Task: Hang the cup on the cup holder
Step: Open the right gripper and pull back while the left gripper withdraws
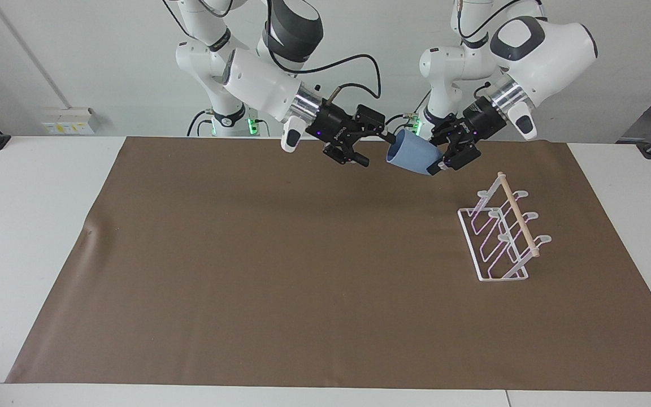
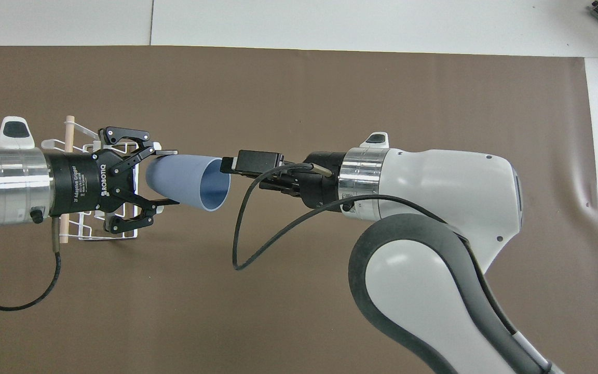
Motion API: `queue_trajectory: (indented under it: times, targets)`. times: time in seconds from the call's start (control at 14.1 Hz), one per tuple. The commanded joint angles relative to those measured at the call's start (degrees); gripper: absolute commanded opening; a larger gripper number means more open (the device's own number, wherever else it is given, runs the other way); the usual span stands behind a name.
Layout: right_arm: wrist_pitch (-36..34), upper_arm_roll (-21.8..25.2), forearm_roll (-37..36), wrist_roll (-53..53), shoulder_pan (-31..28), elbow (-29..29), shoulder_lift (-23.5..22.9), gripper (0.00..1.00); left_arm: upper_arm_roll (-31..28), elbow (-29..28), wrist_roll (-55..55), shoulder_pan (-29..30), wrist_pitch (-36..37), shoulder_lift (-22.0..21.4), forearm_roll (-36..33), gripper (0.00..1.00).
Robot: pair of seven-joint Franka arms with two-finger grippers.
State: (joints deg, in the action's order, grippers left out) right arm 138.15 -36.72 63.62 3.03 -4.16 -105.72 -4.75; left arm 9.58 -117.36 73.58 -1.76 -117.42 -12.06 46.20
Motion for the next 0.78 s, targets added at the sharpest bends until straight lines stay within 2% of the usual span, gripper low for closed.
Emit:
queue_trajectory:
  times: [0.0, 0.28, 0.71]
  targets:
    - [-0.3, 1.5, -3.2, -3.6, -0.8, -0.7, 0.6, 1.0, 0.2, -0.1, -4.4, 0.4, -1.0, 0.0, -7.2, 0.0]
    - [-1.6, 4.6, -16.4, -3.7, -0.8, -2.1, 1.2, 1.0, 0.3, 2.8, -6.3, -0.4, -0.9, 1.5, -21.6, 0.0]
    - [-11.6, 10.7, -35.6, -4.3, -0.8, -1.4, 1.8, 1.0, 0.4, 4.9, -6.0, -5.8, -1.7, 1.5, -41.8, 0.0]
